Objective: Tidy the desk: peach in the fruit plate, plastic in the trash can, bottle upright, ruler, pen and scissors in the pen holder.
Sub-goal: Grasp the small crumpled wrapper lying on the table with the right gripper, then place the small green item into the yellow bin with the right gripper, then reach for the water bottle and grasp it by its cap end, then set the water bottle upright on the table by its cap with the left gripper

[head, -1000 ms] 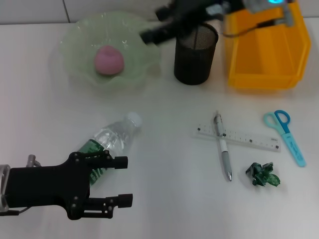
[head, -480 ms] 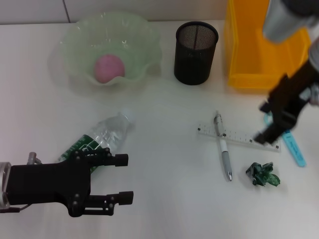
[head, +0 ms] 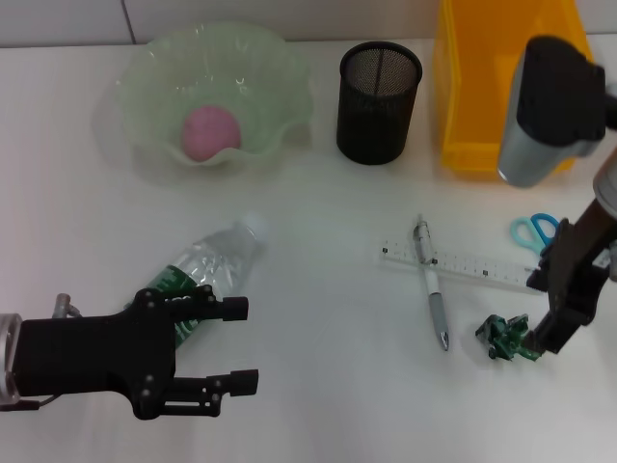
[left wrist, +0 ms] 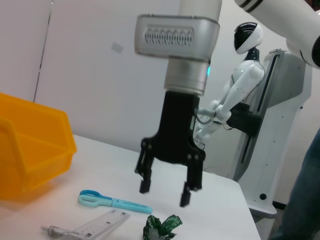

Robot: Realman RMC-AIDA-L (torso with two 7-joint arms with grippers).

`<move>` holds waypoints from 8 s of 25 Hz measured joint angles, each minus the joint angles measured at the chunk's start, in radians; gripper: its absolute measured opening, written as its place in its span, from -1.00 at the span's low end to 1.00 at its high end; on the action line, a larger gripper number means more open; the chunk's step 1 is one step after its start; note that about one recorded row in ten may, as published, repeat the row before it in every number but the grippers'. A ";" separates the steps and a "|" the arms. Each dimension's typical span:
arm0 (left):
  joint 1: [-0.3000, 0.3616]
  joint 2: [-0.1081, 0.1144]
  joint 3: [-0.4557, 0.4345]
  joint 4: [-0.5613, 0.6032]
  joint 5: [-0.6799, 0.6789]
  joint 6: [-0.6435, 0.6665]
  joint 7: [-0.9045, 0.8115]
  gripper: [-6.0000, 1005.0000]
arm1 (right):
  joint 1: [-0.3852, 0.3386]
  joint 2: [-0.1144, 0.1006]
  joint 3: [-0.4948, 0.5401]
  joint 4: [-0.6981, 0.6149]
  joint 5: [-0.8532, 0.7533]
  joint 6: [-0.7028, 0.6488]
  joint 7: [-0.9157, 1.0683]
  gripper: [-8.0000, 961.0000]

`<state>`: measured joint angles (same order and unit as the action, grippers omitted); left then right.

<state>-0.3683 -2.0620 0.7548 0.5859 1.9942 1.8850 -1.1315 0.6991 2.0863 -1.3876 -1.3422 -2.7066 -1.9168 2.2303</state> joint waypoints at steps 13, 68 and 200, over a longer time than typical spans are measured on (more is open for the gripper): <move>-0.012 -0.002 0.000 0.000 0.000 -0.010 0.001 0.56 | -0.067 0.004 -0.108 0.055 0.038 0.158 -0.014 0.57; -0.011 -0.004 0.000 -0.001 -0.002 -0.008 -0.008 0.56 | -0.043 -0.006 0.370 0.205 0.214 0.886 0.027 -0.38; -0.052 -0.017 0.517 -0.298 -1.101 -0.376 0.535 -0.12 | -0.355 -0.038 0.777 0.856 0.809 0.036 -1.075 0.77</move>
<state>-0.4204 -2.0791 1.2714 0.2883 0.8929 1.5087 -0.5966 0.3445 2.0483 -0.6104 -0.4865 -1.8974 -1.8806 1.1552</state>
